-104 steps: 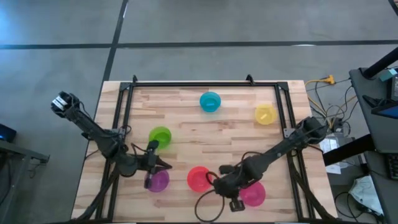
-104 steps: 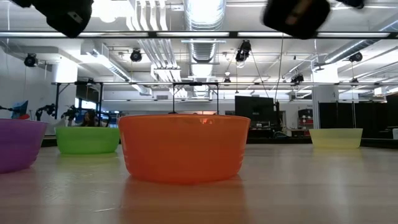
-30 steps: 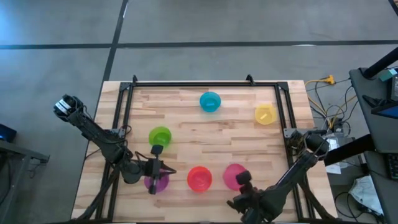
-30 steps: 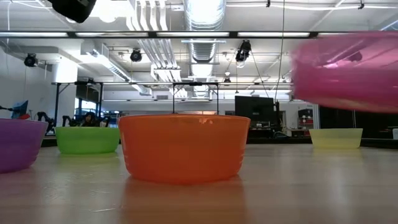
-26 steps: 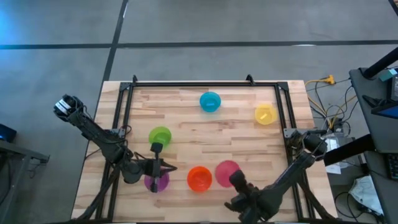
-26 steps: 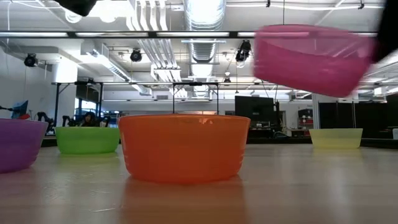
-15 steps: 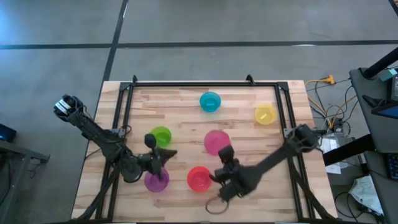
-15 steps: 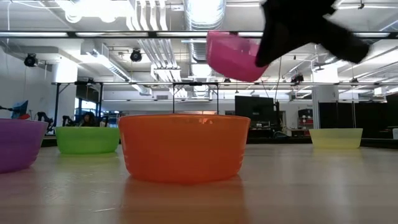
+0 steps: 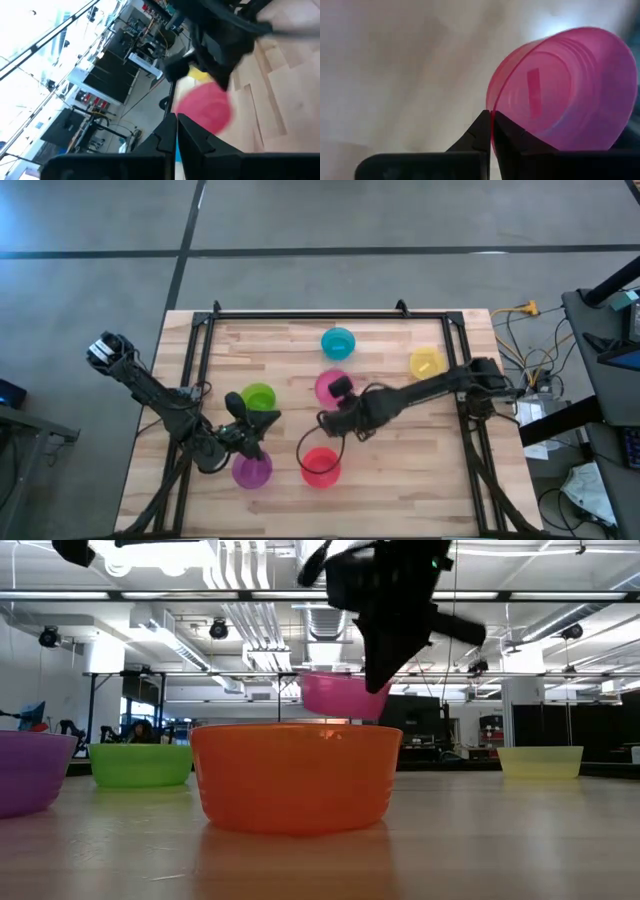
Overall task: Nest bowls inside each other
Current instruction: Stack the pink bowl on top of the orange bowl
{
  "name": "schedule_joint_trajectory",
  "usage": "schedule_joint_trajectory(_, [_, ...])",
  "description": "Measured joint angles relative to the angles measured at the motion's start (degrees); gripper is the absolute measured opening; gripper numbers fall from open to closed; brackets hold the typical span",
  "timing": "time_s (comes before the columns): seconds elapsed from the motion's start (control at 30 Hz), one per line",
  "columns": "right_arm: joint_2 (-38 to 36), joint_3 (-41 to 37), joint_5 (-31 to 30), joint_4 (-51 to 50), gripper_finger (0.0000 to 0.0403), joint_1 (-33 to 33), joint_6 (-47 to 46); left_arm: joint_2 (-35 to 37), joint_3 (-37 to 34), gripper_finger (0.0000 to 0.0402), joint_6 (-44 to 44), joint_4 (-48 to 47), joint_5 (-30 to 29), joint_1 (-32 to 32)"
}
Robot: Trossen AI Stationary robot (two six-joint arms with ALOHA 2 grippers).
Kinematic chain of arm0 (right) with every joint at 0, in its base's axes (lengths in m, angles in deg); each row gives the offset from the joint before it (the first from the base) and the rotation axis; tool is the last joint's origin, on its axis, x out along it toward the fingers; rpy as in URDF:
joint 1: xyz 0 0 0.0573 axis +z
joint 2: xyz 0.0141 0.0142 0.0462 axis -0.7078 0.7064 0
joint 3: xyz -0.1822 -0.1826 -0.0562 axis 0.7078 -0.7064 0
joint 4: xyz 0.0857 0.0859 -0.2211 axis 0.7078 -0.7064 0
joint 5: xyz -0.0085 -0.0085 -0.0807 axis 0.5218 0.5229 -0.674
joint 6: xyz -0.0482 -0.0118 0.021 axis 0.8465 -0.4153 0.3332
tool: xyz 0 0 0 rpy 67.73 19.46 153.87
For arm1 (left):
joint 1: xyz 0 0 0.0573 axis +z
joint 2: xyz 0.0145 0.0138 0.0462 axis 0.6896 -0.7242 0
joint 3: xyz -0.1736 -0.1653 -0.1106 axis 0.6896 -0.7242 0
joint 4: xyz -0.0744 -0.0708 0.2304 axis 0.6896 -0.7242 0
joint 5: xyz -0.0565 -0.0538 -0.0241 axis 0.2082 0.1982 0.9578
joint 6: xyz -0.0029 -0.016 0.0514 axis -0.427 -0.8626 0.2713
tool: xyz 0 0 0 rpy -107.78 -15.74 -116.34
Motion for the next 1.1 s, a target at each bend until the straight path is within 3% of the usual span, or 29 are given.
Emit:
schedule_joint_trajectory(0.1, [-2.3,-0.1,15.6,4.8,0.0009,-1.9,1.4,0.0,-1.1,0.0000,0.0,-1.5,0.0,-1.5])
schedule_joint_trajectory(0.23, [-5.1,-0.2,23.9,8.3,0.0008,-1.7,1.4,0.0,-2.9,0.0000,0.0,-1.5,-1.8,-4.4])
schedule_joint_trajectory(0.4, [-5.7,-0.1,24.8,8.9,0.0009,2.1,2.5,0.1,-3.3,0.0000,-1.0,-1.2,-6.8,-7.7])
schedule_joint_trajectory(0.63, [-3.5,0.1,24.6,10.4,0.0009,8.9,7.3,0.0,-3.1,0.0000,-5.5,-0.9,-7.3,-10.5])
schedule_joint_trajectory(0.8, [-2.4,1.0,24.1,11.0,0.0009,11.4,9.0,-0.1,-3.0,0.0000,-12.8,-0.9,-7.3,-11.6])
schedule_joint_trajectory(0.97, [-0.1,4.6,22.7,11.0,0.0009,12.8,8.7,-0.1,-2.4,0.0000,-25.4,-0.9,-7.1,-13.2])
schedule_joint_trajectory(1.03, [1.8,7.2,22.7,10.0,0.0008,13.1,8.2,0.0,-1.7,0.0000,-29.7,-0.9,-3.9,-13.8])
schedule_joint_trajectory(1.1, [4.4,10.7,22.7,7.4,0.0008,13.4,8.0,0.0,-1.5,0.0000,-33.1,-1.0,4.7,-14.1])
